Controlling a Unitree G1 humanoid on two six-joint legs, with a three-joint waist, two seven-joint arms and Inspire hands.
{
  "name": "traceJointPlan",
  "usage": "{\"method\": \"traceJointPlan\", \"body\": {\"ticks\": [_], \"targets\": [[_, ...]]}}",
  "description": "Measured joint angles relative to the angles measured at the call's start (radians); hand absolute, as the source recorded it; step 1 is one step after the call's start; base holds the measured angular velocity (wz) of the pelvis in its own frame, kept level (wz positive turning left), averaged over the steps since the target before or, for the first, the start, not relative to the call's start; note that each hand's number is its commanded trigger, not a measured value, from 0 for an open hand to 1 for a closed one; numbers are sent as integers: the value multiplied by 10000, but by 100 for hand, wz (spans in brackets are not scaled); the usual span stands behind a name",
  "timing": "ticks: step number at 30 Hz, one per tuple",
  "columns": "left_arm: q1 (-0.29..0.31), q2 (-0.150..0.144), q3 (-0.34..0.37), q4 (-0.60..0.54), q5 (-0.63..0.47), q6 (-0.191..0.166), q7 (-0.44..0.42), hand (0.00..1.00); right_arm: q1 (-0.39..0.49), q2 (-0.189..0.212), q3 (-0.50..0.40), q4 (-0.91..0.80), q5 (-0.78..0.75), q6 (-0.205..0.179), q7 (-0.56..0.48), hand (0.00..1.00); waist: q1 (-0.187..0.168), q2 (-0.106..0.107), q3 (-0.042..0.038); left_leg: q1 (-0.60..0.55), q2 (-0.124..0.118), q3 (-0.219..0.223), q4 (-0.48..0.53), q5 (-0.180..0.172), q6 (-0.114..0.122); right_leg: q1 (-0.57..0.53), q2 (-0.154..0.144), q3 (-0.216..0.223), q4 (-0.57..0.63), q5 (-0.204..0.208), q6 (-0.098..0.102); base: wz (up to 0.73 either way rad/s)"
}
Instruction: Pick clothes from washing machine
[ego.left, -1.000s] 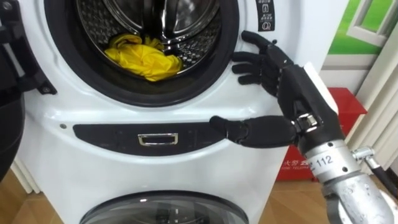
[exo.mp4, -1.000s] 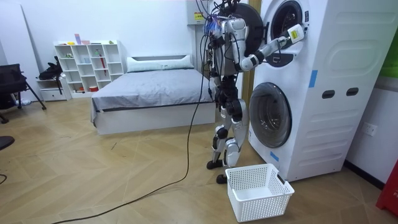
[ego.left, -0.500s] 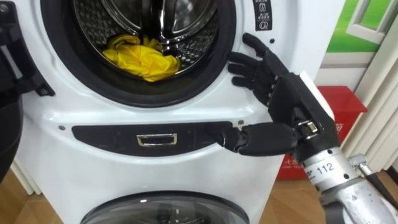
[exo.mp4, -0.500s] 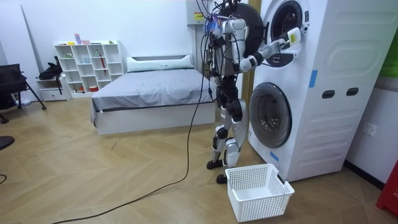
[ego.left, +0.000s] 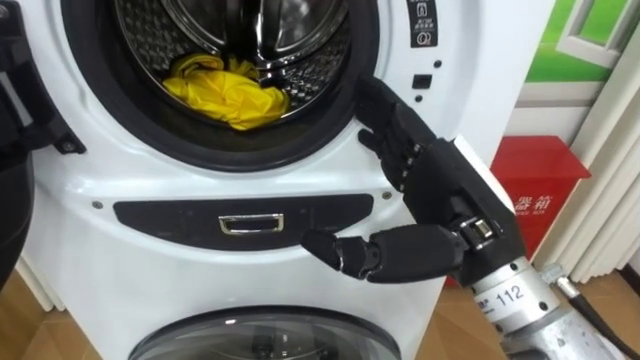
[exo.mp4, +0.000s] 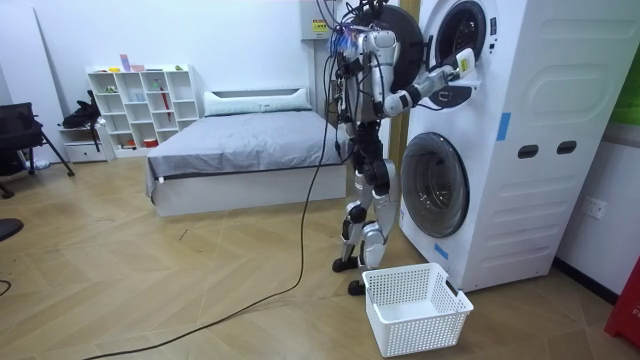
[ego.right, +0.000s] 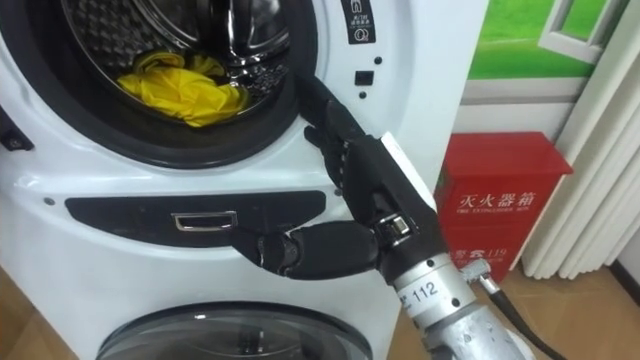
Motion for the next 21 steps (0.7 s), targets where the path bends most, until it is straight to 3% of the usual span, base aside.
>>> {"method": "traceJointPlan", "body": {"ticks": [6,17,21], "targets": [[-8,26,0,90,-5,-139,-127,0,0,-231,-7,-2,14,-106,28,0,-17,-66,16,17,0,24,-28,-1,-1,0,10,26,-16,-3,4,0],[-248,46,-6,63,-6,-194,-244,0,-4,-245,48,-93,-42,-125,102,0,-199,-194,28,-18,-3,26,-21,-12,-9,-27,0,7,-16,-9,11,0],[-363,57,-7,51,-1,-362,-243,0,-4,-241,48,-102,-89,-125,102,0,-198,-228,34,-23,-1,18,-35,-12,-9,-24,-3,-22,-18,-17,6,0]]}}
